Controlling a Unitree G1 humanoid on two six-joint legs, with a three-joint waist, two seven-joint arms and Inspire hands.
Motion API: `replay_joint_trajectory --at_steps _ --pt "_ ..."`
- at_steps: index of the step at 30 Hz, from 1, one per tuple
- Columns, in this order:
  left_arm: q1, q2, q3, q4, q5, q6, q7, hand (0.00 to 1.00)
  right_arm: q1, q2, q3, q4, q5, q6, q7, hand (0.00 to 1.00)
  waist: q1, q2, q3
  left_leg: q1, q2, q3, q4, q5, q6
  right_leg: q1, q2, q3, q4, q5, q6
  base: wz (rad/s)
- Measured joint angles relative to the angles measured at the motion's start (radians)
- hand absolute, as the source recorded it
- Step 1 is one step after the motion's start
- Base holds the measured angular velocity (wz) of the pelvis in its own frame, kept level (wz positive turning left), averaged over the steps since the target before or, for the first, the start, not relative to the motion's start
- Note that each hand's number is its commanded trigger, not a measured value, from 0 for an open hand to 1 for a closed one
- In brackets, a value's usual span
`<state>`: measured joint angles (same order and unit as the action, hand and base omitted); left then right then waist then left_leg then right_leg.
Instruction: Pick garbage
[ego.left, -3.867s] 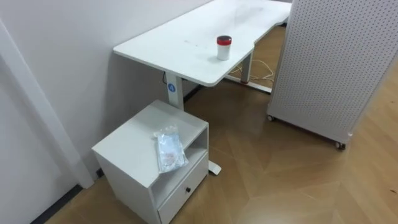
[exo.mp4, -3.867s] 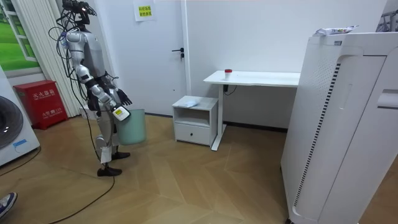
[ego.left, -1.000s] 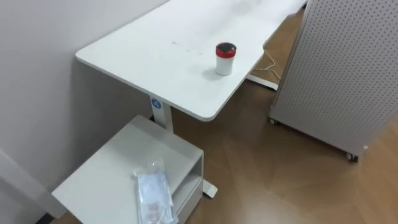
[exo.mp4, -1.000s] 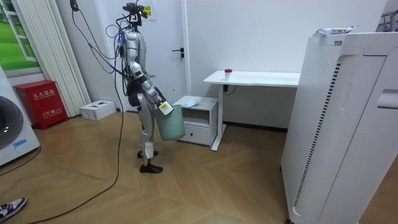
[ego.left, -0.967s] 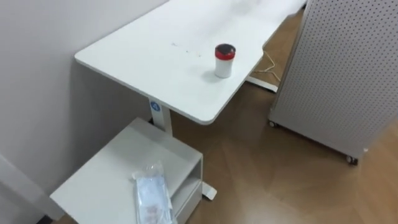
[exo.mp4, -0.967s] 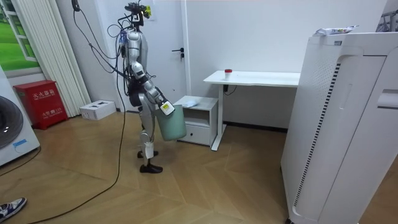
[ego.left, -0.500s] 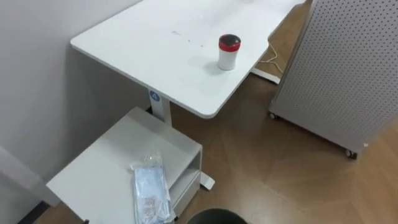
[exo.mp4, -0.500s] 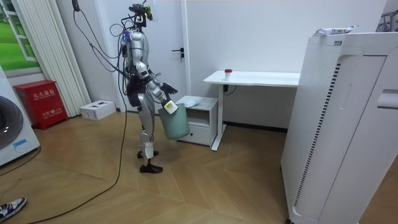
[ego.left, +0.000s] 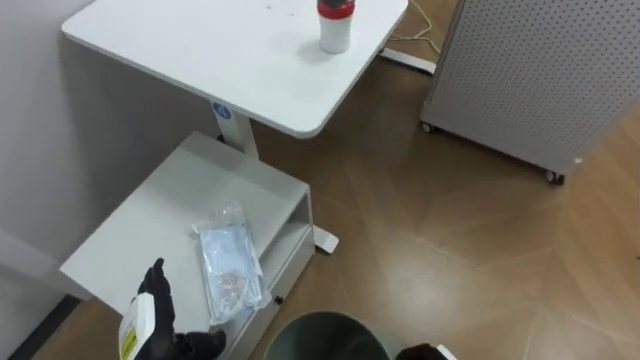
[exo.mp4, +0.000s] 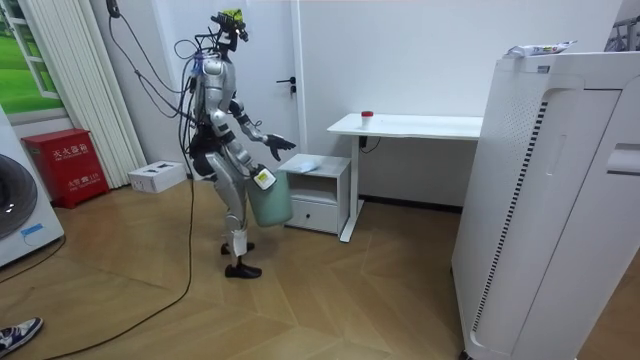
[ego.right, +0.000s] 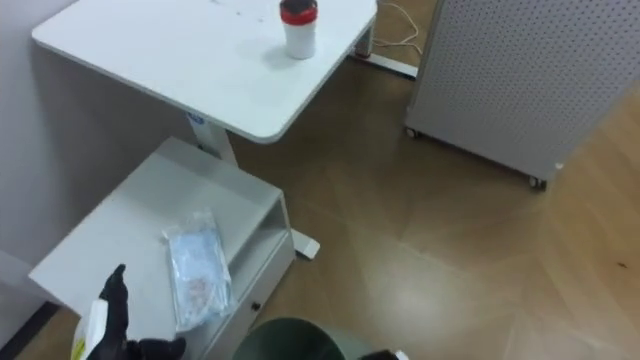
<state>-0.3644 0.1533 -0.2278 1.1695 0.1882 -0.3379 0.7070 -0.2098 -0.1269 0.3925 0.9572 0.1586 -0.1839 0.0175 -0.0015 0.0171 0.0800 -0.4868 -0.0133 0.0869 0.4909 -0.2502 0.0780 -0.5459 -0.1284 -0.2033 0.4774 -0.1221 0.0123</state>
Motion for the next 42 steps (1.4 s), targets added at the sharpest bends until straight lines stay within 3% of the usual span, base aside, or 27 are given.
replay_joint_trajectory --at_steps 4,12,17,22,31,37,42 --pt "-0.031 -0.003 -0.034 0.008 0.0 -0.003 0.038 0.0 -0.008 0.001 0.057 0.001 0.02 0.001 -0.018 1.0 -0.009 0.004 0.0026 -0.051 0.003 0.001 0.032 0.0 -0.003 -0.05 0.0 0.007 0.027 0.002 -0.01 0.0" --pt "-0.078 -0.013 -0.034 0.008 0.001 -0.007 0.1 0.0 -0.035 0.015 0.067 0.003 0.071 0.012 -0.042 1.0 -0.023 0.004 0.0028 -0.169 0.022 0.022 0.09 -0.002 -0.007 -0.171 0.006 0.021 0.07 0.013 -0.026 -0.08" --pt "-0.116 -0.016 -0.044 0.022 0.003 -0.005 0.146 0.0 -0.075 0.004 0.091 0.003 0.115 0.048 -0.052 1.0 -0.03 0.003 0.0029 -0.247 0.033 0.028 0.139 -0.011 -0.016 -0.253 0.009 0.031 0.117 0.012 -0.035 -0.05" --pt "-0.142 -0.003 -0.067 0.049 0.042 0.017 0.18 0.0 -0.096 0.003 0.101 -0.002 0.166 0.073 -0.05 1.0 -0.049 0.003 0.0038 -0.288 0.039 0.028 0.172 -0.014 -0.018 -0.29 0.01 0.029 0.138 0.012 -0.047 -0.02" --pt "-0.178 0.021 -0.075 0.049 0.09 0.035 0.229 0.0 -0.099 -0.003 0.133 -0.048 0.201 0.076 -0.049 1.0 -0.076 0.005 0.0067 -0.387 0.049 0.03 0.24 -0.02 -0.017 -0.377 0.003 0.019 0.187 0.003 -0.062 0.0" --pt "-0.201 0.025 -0.112 0.049 0.154 0.073 0.229 0.0 -0.107 -0.019 0.134 -0.08 0.245 0.081 -0.049 1.0 -0.078 0.014 0.0136 -0.441 0.06 0.041 0.271 -0.026 -0.019 -0.428 -0.003 0.01 0.221 -0.008 -0.07 0.06" --pt "-0.224 0.026 -0.137 0.049 0.204 0.117 0.244 0.0 -0.121 -0.035 0.135 -0.111 0.269 0.101 -0.061 1.0 -0.075 0.015 0.0146 -0.501 0.061 0.041 0.327 -0.044 -0.018 -0.493 -0.01 0.012 0.286 -0.032 -0.075 0.02"
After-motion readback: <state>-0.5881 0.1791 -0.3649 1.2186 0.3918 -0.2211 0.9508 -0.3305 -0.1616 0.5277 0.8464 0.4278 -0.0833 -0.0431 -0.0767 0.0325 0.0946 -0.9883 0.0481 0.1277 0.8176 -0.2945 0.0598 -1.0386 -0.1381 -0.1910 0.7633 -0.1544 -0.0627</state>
